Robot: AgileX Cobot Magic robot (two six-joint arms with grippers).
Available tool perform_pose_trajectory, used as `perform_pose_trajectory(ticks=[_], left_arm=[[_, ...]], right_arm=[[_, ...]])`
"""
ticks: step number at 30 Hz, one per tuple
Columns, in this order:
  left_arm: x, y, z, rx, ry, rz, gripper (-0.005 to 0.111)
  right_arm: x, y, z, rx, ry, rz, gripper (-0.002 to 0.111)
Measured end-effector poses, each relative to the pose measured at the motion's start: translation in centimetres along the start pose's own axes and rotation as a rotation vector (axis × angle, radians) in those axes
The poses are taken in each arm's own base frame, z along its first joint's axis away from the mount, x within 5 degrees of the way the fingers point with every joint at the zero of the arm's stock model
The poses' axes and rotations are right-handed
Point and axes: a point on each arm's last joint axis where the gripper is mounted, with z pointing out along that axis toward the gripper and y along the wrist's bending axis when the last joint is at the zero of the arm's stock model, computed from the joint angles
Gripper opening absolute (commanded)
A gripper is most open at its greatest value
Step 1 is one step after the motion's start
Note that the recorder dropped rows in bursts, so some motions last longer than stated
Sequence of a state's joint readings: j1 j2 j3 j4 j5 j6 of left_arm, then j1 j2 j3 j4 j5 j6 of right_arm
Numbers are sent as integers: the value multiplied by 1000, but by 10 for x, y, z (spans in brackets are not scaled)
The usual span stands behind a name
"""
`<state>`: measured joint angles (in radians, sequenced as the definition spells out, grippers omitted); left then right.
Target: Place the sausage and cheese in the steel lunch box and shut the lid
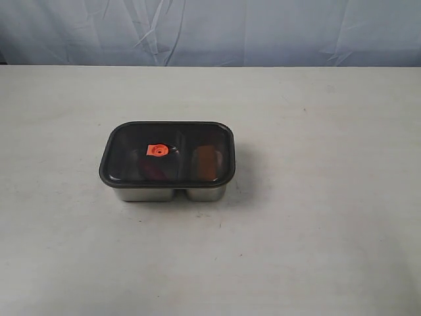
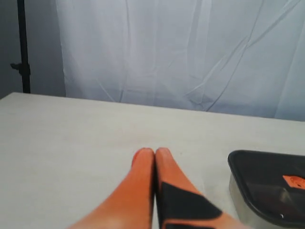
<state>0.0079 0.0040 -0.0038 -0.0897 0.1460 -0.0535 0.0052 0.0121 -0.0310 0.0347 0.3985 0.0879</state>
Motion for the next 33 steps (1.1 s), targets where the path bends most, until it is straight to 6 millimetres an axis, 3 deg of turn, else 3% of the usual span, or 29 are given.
perform_pose_trajectory(ticks=[6, 18, 33], left_arm=[[7, 0, 0, -6, 82, -7, 0], [8, 0, 0, -4, 85, -20, 0], [7, 4, 0, -36, 83, 149, 0]], right_arm=[[0, 0, 0, -1, 0, 2, -1], [0, 0, 0, -1, 0, 3, -1], [0, 0, 0, -1, 0, 3, -1]])
